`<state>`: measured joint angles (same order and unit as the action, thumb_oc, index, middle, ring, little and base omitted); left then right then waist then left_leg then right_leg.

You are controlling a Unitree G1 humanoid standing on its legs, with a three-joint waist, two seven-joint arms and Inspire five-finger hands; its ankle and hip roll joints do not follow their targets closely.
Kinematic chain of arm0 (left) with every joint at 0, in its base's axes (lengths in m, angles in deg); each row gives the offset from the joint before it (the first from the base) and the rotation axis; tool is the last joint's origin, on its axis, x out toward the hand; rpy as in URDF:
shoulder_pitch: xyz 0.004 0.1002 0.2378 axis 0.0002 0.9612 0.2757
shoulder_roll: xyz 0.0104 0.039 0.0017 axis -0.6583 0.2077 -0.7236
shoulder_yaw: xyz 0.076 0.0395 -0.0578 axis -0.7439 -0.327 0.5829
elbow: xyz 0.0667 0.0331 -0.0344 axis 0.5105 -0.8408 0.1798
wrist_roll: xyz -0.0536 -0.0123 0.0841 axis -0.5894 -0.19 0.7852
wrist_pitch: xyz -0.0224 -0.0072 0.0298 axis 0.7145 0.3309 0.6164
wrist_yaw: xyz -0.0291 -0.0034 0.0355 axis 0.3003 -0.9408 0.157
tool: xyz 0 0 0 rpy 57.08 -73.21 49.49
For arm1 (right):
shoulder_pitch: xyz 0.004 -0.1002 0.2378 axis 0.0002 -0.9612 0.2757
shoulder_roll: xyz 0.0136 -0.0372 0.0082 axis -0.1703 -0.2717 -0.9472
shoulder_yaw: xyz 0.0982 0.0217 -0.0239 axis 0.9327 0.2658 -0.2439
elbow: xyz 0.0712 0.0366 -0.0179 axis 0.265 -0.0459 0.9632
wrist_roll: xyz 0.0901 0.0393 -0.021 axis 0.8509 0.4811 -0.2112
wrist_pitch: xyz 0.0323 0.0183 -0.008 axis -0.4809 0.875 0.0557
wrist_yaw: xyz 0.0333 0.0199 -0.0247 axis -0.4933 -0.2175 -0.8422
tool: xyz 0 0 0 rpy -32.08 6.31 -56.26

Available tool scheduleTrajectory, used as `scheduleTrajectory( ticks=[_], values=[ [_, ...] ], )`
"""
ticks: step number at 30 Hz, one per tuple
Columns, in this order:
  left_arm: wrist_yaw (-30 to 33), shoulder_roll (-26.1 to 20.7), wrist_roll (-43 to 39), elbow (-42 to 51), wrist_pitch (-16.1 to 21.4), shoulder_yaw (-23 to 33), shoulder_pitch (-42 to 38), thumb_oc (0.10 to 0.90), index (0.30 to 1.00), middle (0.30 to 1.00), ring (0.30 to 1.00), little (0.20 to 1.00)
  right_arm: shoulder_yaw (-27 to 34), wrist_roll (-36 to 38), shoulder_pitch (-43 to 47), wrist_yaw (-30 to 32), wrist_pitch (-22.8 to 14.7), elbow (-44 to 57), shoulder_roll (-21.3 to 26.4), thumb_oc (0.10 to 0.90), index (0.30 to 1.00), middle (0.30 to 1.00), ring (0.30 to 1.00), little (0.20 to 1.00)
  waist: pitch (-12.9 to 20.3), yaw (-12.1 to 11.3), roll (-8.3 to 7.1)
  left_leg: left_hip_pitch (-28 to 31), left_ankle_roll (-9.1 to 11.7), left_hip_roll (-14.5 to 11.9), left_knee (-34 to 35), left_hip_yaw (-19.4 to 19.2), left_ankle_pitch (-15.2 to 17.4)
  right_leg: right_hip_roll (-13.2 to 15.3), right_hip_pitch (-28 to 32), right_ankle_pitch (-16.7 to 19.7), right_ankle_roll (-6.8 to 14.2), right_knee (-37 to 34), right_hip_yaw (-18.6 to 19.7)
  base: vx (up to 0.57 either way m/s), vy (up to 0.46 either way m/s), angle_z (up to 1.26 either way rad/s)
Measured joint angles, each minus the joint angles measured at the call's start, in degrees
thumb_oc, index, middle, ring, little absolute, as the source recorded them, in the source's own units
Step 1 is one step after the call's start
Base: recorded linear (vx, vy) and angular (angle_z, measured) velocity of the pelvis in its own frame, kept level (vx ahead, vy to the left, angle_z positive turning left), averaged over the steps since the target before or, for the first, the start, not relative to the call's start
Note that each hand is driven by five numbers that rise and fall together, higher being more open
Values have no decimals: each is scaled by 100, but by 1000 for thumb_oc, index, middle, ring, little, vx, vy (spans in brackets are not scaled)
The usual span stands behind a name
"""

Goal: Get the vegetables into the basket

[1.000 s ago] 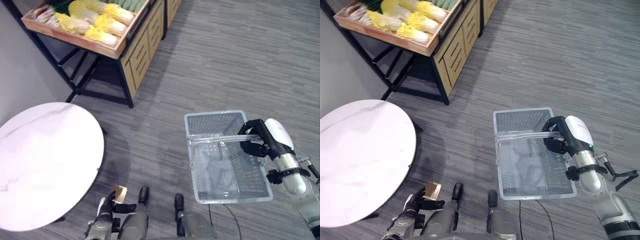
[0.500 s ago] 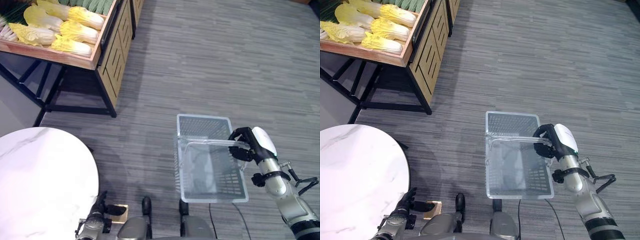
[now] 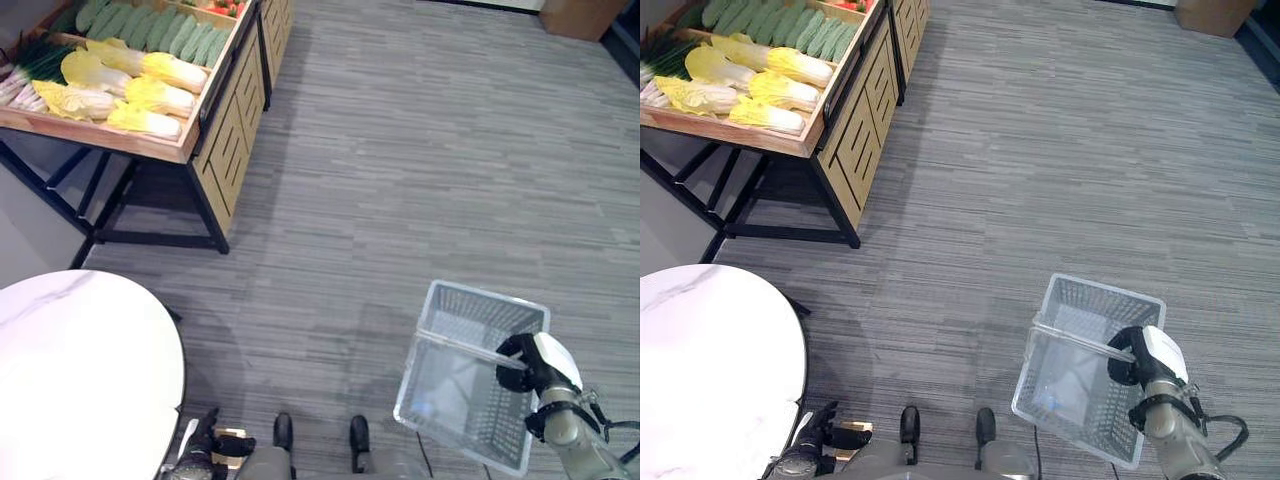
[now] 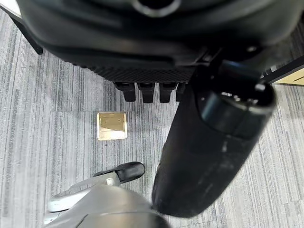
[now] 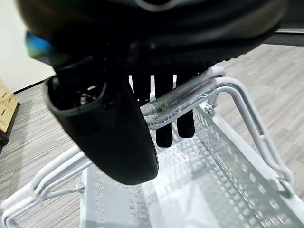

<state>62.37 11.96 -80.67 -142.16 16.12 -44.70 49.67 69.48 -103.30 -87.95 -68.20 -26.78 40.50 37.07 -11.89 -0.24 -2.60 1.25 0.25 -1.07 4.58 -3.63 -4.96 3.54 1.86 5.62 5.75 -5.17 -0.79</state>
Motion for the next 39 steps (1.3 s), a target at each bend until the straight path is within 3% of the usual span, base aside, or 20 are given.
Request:
scheduleTrajectory(
  ticks=[8,12,14,17,18,19,20,21,23,25,27,28,29,30,32,35,36,37,38,39],
  values=[
    [61,65,0,-154,17,-6,-138,900,1000,1000,1000,1000,41,35,171,216,-3,-298,-282,400,300,300,300,300,4,-43,-4,-390,-85,110,-345,-46,181,90,-327,85,4,115,123,-8,145,-5],
    [73,40,76,-316,-58,-6,-322,900,1000,1000,1000,1000,63,71,329,235,73,-485,-342,400,300,300,300,300,-3,-8,39,-415,-269,249,-229,-244,199,225,-703,4,148,626,295,40,149,-25],
    [110,-6,103,-307,-97,-3,-359,900,1000,1000,1000,1000,43,70,329,234,75,-470,-383,400,300,300,300,300,-30,-19,43,-312,-288,231,-87,-355,190,207,-931,-16,139,1037,160,110,73,-26],
    [167,-158,99,-299,-89,2,-364,900,1000,1000,1000,1000,45,71,267,242,78,-343,-474,400,300,300,300,300,-144,38,-72,-49,-335,293,-26,-347,205,280,-959,-240,139,1431,39,116,30,-3],
    [181,-311,96,-299,-106,6,-452,900,1000,1000,1000,1000,45,71,307,249,75,-259,-516,400,300,300,300,300,-225,47,-202,-55,-394,349,48,-342,174,358,-1013,-311,133,1281,-108,272,-59,3],
    [181,-332,95,-300,-107,4,-422,900,1000,1000,1000,1000,45,71,310,249,76,-264,-523,400,300,300,300,300,-229,37,-210,-38,-442,366,46,-333,173,368,-926,-124,103,877,-161,469,-164,-4],
    [195,-204,92,-316,-100,7,-484,900,1000,1000,1000,1000,44,73,365,267,81,-266,-492,400,300,300,300,300,-328,53,-46,-21,-471,255,28,-211,224,286,-1180,-262,180,1321,-144,537,-214,-5],
    [220,-122,93,-318,-103,15,-582,900,1000,1000,1000,1000,48,79,519,324,78,-208,-489,400,300,300,300,300,-494,99,108,-82,-423,115,-59,-204,267,186,-1629,-469,117,1705,-104,435,-193,10],
    [229,-21,94,-438,-135,9,-698,900,1000,1000,1000,1000,100,238,562,390,114,-120,-518,400,300,300,300,300,-601,272,202,-188,-288,57,-303,10,415,242,-1798,-378,243,1011,41,223,-134,46],
    [175,48,95,-403,-113,-5,-652,900,1000,1000,1000,1000,102,274,413,397,168,-120,-530,400,300,300,300,300,-617,325,53,97,-168,143,-218,233,498,456,-1688,-144,214,598,-3,204,-168,72],
    [165,58,94,-374,-89,4,-519,900,1000,1000,1000,1000,101,275,231,393,183,-188,-560,400,300,300,300,300,-517,269,-125,408,1,138,-87,425,620,580,-1621,96,147,822,-117,223,-216,68],
    [166,101,96,-385,-101,-32,-422,900,1000,1000,1000,1000,123,276,198,392,230,-253,-565,400,300,300,300,300,-426,280,-42,524,196,-102,-134,466,736,434,-1560,84,122,996,-409,197,-249,43],
    [167,186,89,-368,-95,48,-334,900,1000,1000,1000,1000,130,274,261,390,236,-246,-493,400,300,300,300,300,-345,235,104,496,217,-257,-618,479,852,183,-1423,50,42,894,-471,259,-322,42],
    [166,244,94,-444,-103,131,-334,900,1000,1000,1000,1000,134,277,311,391,231,-251,-383,400,300,300,300,300,-269,273,225,493,258,-423,-808,549,757,-13,-1220,18,-231,777,-625,306,-378,26],
    [165,250,94,-499,-93,96,-348,900,1000,1000,1000,1000,231,277,297,392,193,-126,-209,400,300,300,300,300,-124,251,261,336,608,-694,-1187,848,525,-283,-961,-85,-502,579,-837,245,-306,35],
    [173,235,84,-224,-102,107,-490,900,1000,1000,1000,1000,343,275,298,398,147,303,-83,400,300,300,300,300,-144,237,214,-596,1033,-746,-2871,1174,217,-477,-883,-305,-913,634,-926,149,-250,25],
    [173,220,62,-155,-96,83,-645,900,1000,1000,1000,1000,414,278,221,433,94,295,-54,400,300,300,300,300,-215,223,123,-1251,1077,-626,-3927,1149,81,-401,-790,-295,-1054,580,-1047,91,-19,48],
    [180,211,34,-142,-71,-23,-794,900,1000,1000,1000,1000,462,281,120,438,141,277,-66,400,300,300,300,300,-264,177,20,-1578,950,-503,-4060,953,329,-339,-710,-247,-1013,545,-1135,150,-5,41],
    [191,226,35,-88,-51,-21,-810,900,1000,1000,1000,1000,429,282,172,435,133,197,-88,400,300,300,300,300,-260,151,1,-1709,918,-424,-3616,820,396,-320,-641,-277,-965,610,-1127,264,61,33],
    [197,244,35,-56,-34,-98,-887,900,1000,1000,1000,1000,438,286,150,497,125,168,-119,400,300,300,300,300,-261,160,-53,-1796,746,-332,-2075,376,288,-321,-478,-486,-655,398,-1168,266,124,9]
  ],
)
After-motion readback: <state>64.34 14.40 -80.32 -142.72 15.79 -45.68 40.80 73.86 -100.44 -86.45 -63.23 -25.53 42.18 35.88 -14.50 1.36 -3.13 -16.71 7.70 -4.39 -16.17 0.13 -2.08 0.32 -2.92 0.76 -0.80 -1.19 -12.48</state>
